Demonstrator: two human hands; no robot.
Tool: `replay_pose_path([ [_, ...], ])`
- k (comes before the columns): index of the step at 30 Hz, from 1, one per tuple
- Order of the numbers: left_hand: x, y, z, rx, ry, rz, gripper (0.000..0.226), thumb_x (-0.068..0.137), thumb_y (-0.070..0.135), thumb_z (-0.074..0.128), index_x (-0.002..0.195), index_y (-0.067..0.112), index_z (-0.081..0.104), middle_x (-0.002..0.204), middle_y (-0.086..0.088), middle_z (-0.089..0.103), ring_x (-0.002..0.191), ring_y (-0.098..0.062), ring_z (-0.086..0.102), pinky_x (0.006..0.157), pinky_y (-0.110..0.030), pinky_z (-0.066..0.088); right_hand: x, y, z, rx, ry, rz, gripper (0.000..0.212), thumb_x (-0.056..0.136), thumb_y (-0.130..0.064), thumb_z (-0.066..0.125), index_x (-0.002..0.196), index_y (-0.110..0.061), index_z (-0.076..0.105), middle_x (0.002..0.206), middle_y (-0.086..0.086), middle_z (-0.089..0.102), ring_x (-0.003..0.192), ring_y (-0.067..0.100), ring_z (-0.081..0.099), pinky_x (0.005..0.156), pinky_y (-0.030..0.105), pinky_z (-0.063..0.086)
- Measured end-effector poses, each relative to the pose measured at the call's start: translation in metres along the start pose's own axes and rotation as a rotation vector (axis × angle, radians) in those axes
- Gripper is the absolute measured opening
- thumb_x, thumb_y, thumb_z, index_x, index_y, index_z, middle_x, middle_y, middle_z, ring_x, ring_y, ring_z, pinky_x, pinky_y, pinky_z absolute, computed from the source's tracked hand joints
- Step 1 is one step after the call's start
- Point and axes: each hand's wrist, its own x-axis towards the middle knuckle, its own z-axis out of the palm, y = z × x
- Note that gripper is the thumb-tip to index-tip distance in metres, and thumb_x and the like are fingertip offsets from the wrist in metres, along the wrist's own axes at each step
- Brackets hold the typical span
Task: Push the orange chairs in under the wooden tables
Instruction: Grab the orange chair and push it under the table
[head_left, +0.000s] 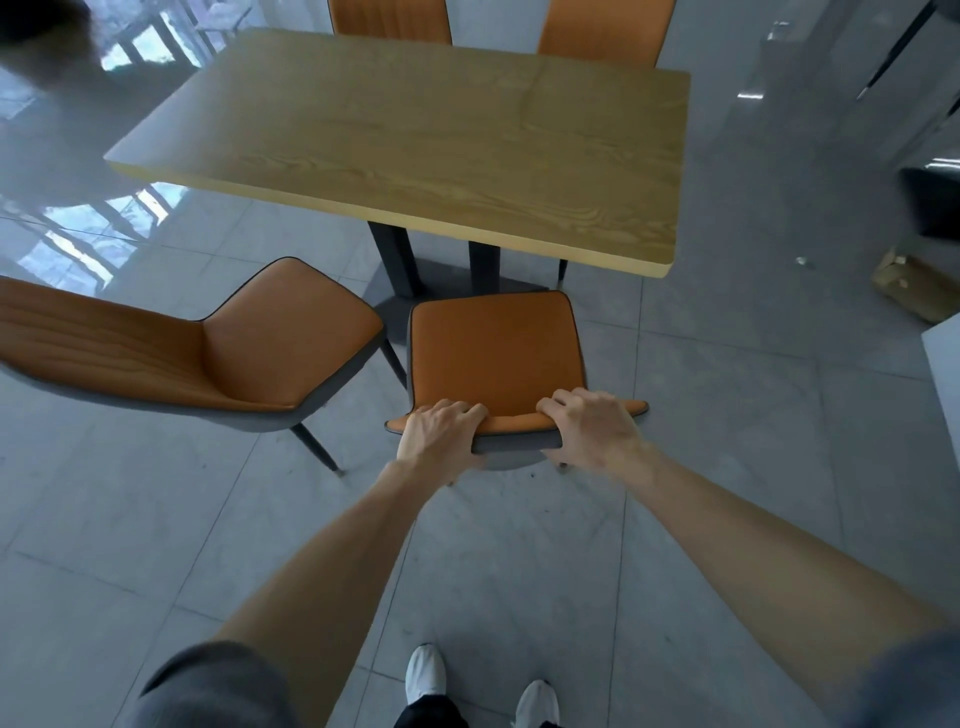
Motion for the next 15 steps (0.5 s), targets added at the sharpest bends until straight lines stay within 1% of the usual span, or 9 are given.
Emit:
replay_pose_path([
  [2, -0.002, 0.005, -0.003, 0.013, -0.025, -0.035, 0.045, 0.081, 0.05, 0.061, 0.117, 0.024, 0.053, 0.108, 0.001, 0.063, 0.105, -0.023, 0.055, 0.09, -0.038, 0.042, 0.0, 0.001, -0.005, 0.009, -0.071, 0.002, 0.058, 0.072, -0.05, 0.069, 0.118, -0.017, 0.055, 0.106, 0.003, 0.065, 0.097, 0.025, 0.059, 0.083, 0.041, 0.048],
  [3, -0.003, 0.008, -0.003, 0.018, -0.008, -0.045, 0.052, 0.079, 0.052, 0.062, 0.121, 0.024, 0.051, 0.115, 0.0, 0.061, 0.111, -0.024, 0.052, 0.095, -0.041, 0.039, -0.001, 0.003, -0.007, 0.013, -0.09, 0.0, 0.066, 0.073, -0.054, 0.066, 0.126, -0.018, 0.049, 0.115, 0.004, 0.061, 0.106, 0.025, 0.055, 0.09, 0.042, 0.044],
  [4, -0.005, 0.012, -0.003, 0.017, 0.01, -0.051, 0.061, 0.077, 0.055, 0.064, 0.128, 0.025, 0.046, 0.124, -0.001, 0.057, 0.119, -0.025, 0.047, 0.1, -0.045, 0.035, -0.002, 0.006, -0.01, 0.009, -0.1, -0.002, 0.074, 0.072, -0.057, 0.065, 0.132, -0.02, 0.042, 0.123, 0.004, 0.057, 0.113, 0.025, 0.05, 0.095, 0.043, 0.04],
  [6, -0.008, 0.02, -0.003, 0.007, 0.009, -0.055, 0.083, 0.072, 0.059, 0.068, 0.139, 0.027, 0.031, 0.142, -0.003, 0.04, 0.134, -0.027, 0.03, 0.106, -0.056, 0.026, -0.005, 0.016, -0.012, -0.009, -0.14, 0.006, 0.09, 0.069, -0.064, 0.064, 0.141, -0.023, 0.028, 0.137, 0.004, 0.045, 0.125, 0.026, 0.039, 0.102, 0.047, 0.033],
  [9, -0.009, 0.025, 0.001, 0.019, -0.048, -0.102, 0.103, 0.066, 0.063, 0.071, 0.145, 0.03, 0.014, 0.152, -0.005, 0.019, 0.141, -0.03, 0.012, 0.107, -0.065, 0.016, -0.011, 0.029, -0.011, 0.001, -0.259, 0.045, 0.105, 0.066, -0.069, 0.064, 0.148, -0.026, 0.013, 0.151, 0.005, 0.028, 0.136, 0.028, 0.026, 0.109, 0.052, 0.026],
  [11, -0.009, 0.026, 0.005, 0.007, -0.055, -0.143, 0.105, 0.066, 0.062, 0.072, 0.146, 0.031, 0.012, 0.155, -0.006, 0.014, 0.143, -0.03, 0.007, 0.108, -0.066, 0.013, -0.012, 0.029, -0.008, 0.05, -0.261, 0.068, 0.104, 0.066, -0.069, 0.065, 0.148, -0.027, 0.016, 0.15, 0.003, 0.033, 0.133, 0.027, 0.035, 0.105, 0.048, 0.035],
  [13, -0.007, 0.026, 0.006, -0.005, -0.035, -0.187, 0.1, 0.068, 0.059, 0.072, 0.145, 0.03, 0.016, 0.155, -0.005, 0.017, 0.143, -0.03, 0.012, 0.108, -0.063, 0.016, -0.01, 0.027, -0.002, 0.084, -0.192, 0.096, 0.089, 0.067, -0.069, 0.064, 0.14, -0.026, 0.037, 0.135, 0.0, 0.053, 0.114, 0.024, 0.054, 0.091, 0.042, 0.049],
  [14, -0.005, 0.025, 0.007, 0.0, -0.018, -0.199, 0.091, 0.07, 0.056, 0.072, 0.142, 0.028, 0.025, 0.151, -0.005, 0.027, 0.14, -0.03, 0.022, 0.107, -0.06, 0.022, -0.008, 0.026, 0.001, 0.084, -0.152, 0.104, 0.077, 0.067, -0.069, 0.064, 0.13, -0.026, 0.049, 0.121, -0.002, 0.062, 0.101, 0.022, 0.061, 0.083, 0.039, 0.053],
  [15, -0.003, 0.023, 0.007, 0.009, 0.0, -0.198, 0.076, 0.072, 0.054, 0.071, 0.134, 0.026, 0.037, 0.141, -0.005, 0.043, 0.132, -0.028, 0.037, 0.104, -0.054, 0.031, -0.007, 0.025, 0.005, 0.076, -0.113, 0.108, 0.066, 0.068, -0.068, 0.063, 0.118, -0.026, 0.057, 0.107, -0.003, 0.067, 0.089, 0.02, 0.063, 0.075, 0.037, 0.054],
])
